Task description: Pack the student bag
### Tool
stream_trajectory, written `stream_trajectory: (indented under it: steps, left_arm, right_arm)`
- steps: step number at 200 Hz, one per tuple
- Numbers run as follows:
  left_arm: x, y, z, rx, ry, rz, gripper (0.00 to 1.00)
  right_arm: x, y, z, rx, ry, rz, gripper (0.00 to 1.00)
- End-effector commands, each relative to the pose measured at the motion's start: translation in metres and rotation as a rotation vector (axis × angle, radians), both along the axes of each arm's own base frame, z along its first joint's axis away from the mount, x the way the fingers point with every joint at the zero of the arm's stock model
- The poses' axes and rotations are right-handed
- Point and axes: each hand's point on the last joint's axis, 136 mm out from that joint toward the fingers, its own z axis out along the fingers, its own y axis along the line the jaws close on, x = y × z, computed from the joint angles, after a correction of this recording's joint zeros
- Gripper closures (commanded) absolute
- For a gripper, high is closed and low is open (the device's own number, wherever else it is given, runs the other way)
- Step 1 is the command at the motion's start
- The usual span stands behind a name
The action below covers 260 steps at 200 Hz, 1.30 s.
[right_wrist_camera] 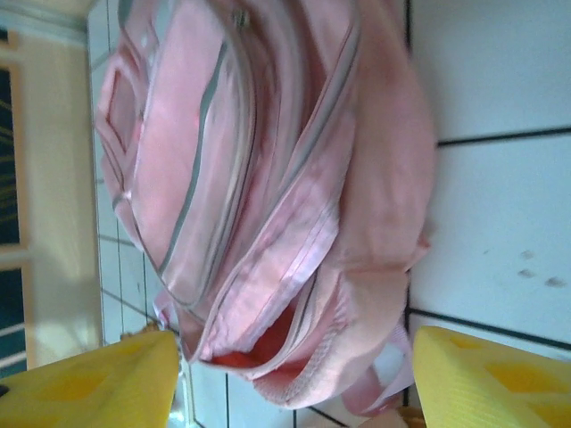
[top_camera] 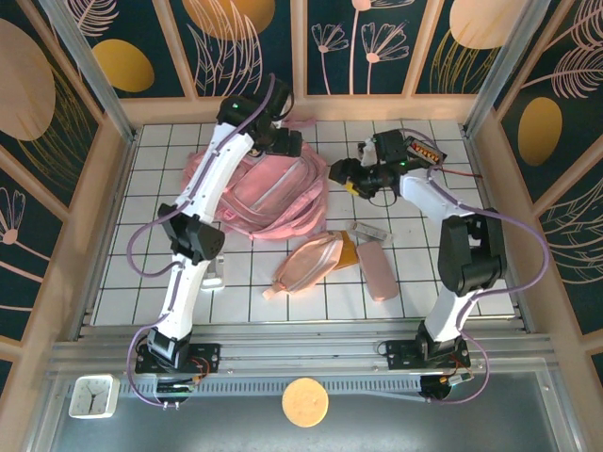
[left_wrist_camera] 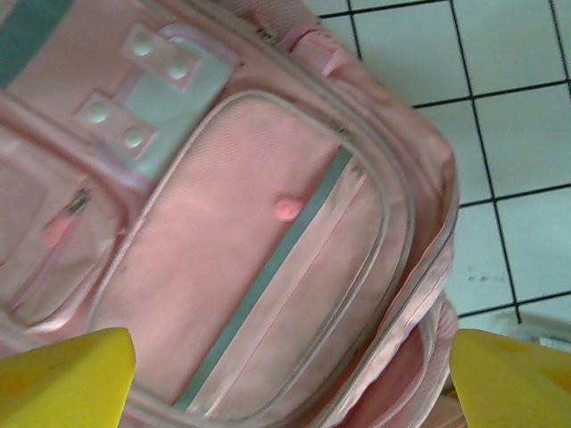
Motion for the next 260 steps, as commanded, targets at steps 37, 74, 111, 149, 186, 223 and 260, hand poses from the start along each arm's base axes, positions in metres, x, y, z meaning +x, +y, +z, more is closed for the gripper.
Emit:
stream_trajectory:
  steps: [37, 74, 111, 149, 186, 223, 260]
  left_arm:
    - [-0.057, 0.078, -0.07, 0.251, 0.175, 0.105, 0.06]
    - [-0.118, 0.115, -0.129, 0.111, 0.26, 0.222, 0.06]
    - [-0.137, 0.134, -0.133, -0.185, 0.184, 0.344, 0.07]
    - [-0.126, 0.132, -0.123, -0.584, 0.074, 0.443, 0.1]
    - [-0.111, 0.119, -0.127, -0.823, 0.056, 0.493, 0.15]
    - [-0.092, 0.124, -0.145, -0.884, 0.035, 0.538, 0.2]
    - [-0.076, 0.123, -0.165, -0.906, 0.054, 0.547, 0.27]
  right_arm:
    - [-0.015, 0.038, -0.068, -0.081, 0.139, 0.086, 0.29]
    - [-0.006, 0.052, -0.083, -0.112, 0.152, 0.112, 0.29]
    - [0.014, 0.044, -0.086, -0.129, 0.111, 0.048, 0.59]
    - [0.048, 0.031, -0.065, -0.094, 0.041, 0.002, 1.0]
    - [0.075, 0.027, -0.057, -0.088, 0.005, 0.007, 1.0]
    - [0.084, 0.027, -0.05, -0.081, 0.005, 0.003, 1.0]
    - [0.08, 0.023, -0.055, -0.103, 0.025, 0.002, 1.0]
